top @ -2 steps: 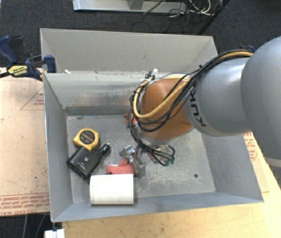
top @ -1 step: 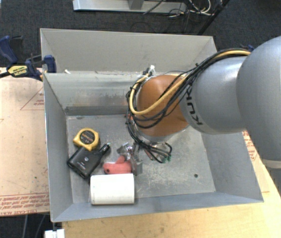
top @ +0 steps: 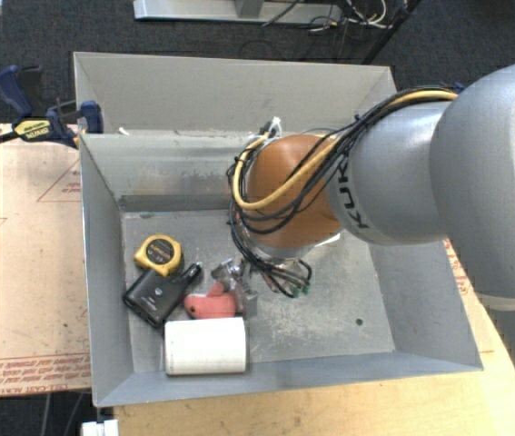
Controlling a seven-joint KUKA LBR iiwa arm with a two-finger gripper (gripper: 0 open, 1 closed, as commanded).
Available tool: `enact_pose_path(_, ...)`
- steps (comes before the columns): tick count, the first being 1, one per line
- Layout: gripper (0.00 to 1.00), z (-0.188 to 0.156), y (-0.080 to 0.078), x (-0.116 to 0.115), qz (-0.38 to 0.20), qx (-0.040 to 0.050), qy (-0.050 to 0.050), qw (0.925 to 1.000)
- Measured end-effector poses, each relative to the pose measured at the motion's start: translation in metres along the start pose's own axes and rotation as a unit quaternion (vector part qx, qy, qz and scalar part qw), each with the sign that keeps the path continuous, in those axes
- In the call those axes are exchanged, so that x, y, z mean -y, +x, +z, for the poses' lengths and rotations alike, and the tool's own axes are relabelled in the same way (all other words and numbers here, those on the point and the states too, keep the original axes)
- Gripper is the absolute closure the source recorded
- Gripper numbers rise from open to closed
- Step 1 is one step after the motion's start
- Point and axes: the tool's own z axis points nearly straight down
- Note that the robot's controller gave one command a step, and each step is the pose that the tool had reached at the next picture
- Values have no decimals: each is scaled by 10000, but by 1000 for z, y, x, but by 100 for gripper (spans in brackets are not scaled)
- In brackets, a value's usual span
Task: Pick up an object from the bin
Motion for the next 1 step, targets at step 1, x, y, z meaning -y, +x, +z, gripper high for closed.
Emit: enact_pose_path(1,100,0,1,-1,13,-4,-3,10000)
